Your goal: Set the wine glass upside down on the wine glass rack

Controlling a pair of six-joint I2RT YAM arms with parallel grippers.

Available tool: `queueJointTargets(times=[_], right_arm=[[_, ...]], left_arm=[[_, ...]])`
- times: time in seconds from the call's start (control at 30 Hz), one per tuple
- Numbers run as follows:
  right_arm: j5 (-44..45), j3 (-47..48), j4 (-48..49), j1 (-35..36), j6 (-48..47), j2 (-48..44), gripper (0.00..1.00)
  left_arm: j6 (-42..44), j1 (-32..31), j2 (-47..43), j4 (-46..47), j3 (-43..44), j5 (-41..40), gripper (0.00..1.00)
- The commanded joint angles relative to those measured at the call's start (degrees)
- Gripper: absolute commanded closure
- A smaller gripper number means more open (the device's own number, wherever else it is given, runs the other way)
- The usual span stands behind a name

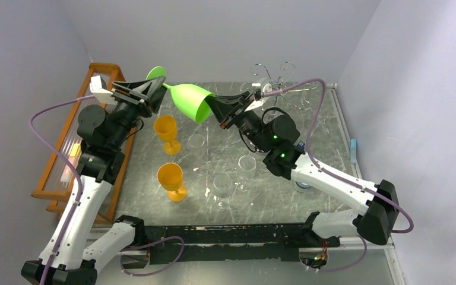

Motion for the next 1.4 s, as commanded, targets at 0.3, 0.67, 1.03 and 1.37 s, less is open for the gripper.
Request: queueJointTargets(times=[0.3,0.67,1.03,1.37], right_arm=[[-6.12,0.02,2.64,0.68,-1.56,2.22,1.00],[-4.35,-3.53,-11.73,0.57,-3.24,-5.12,0.25],[-0.33,5.61,-35.70,0.54,-0.01,-11.35,0.21],[-1.23,18.82,-35.75,0.56,27.75,-3.87,0.24]], left_arm=[[-3.99,-2.05,5.00,3.14,0.86,4.33,0.87],[10.01,-2.07,5.02,8.59,0.26,-1.77,0.95],[47.96,-2.06,7.91,10.69,6.26,4.08,0.95],[73.82,-2.06,5.73,19.22,0.17,19.26,0.95]])
